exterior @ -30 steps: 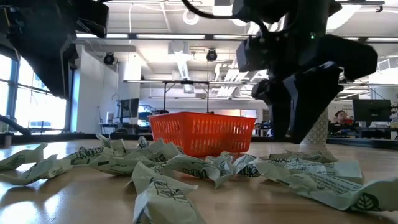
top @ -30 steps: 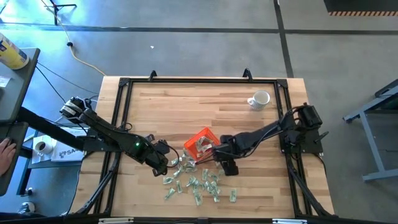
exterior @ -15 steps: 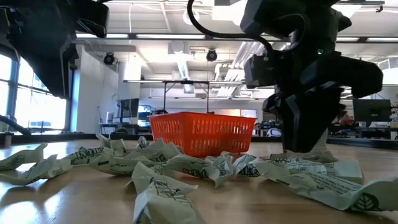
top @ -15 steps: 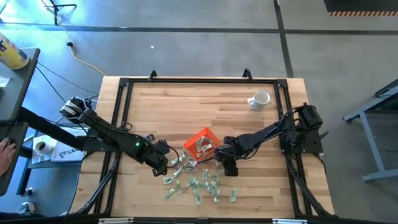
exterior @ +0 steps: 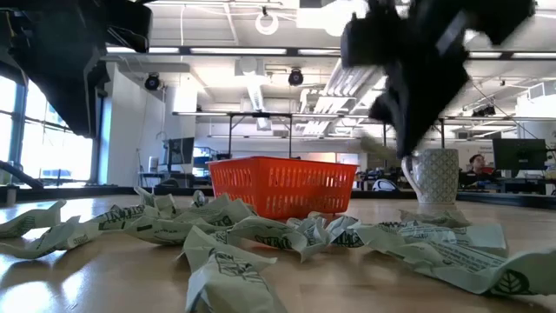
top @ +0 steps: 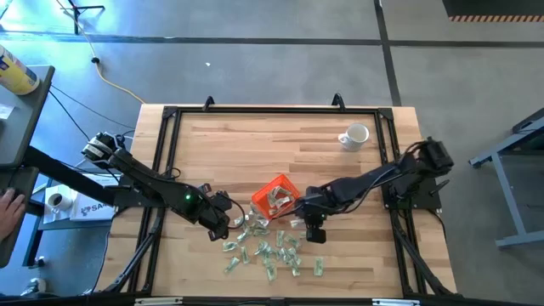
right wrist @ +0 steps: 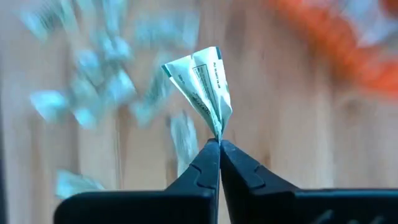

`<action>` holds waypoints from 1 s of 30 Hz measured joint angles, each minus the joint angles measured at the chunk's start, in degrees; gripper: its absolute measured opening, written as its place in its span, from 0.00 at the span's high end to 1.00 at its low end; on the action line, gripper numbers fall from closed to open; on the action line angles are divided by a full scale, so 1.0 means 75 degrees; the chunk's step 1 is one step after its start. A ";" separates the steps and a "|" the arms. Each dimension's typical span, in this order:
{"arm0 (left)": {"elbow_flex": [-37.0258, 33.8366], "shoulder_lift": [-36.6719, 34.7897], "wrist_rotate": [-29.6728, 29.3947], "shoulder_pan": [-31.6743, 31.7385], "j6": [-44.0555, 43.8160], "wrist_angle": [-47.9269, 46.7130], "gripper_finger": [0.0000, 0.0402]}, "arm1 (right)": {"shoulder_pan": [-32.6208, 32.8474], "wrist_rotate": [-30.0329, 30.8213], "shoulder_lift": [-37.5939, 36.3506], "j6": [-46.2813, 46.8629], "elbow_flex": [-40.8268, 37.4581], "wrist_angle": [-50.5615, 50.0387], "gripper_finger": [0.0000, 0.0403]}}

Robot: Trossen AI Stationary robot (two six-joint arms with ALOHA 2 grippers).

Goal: Pick and place Stevia / Truvia into bins
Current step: Put the stevia packet into the orange bin

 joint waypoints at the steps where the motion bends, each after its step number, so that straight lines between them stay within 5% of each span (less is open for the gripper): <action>1: 0.0000 0.0000 -0.0013 0.0000 0.0003 -0.0002 0.58 | -0.0091 0.0250 -0.0121 0.0014 0.0158 -0.0001 0.99; 4: 0.0000 0.0000 -0.0028 0.0000 0.0002 0.0012 0.58 | -0.0552 0.0770 -0.0251 -0.0198 0.0632 0.0070 1.00; 7: 0.0000 0.0003 -0.0038 0.0000 0.0004 0.0028 0.58 | -0.1132 0.0287 -0.0055 -0.0571 0.0826 0.0544 0.97; 13: 0.0000 0.0003 -0.0055 0.0000 -0.0033 0.0033 0.58 | -0.1701 -0.0540 0.0613 -0.0958 0.1022 0.0662 0.75; 22: -0.0003 0.0050 0.0335 0.0000 0.0371 0.0551 0.58 | -0.1156 0.0467 0.0284 -0.1365 0.1112 -0.0124 0.36; 26: -0.0006 0.0214 0.0506 0.0095 0.1488 0.1308 0.58 | -0.0608 0.1190 0.0050 -0.1606 0.1112 -0.1237 0.31; 30: -0.0009 0.0627 0.1149 0.0804 0.0837 0.1362 0.58 | -0.0187 0.1499 0.0020 -0.0713 0.1065 -0.2189 0.30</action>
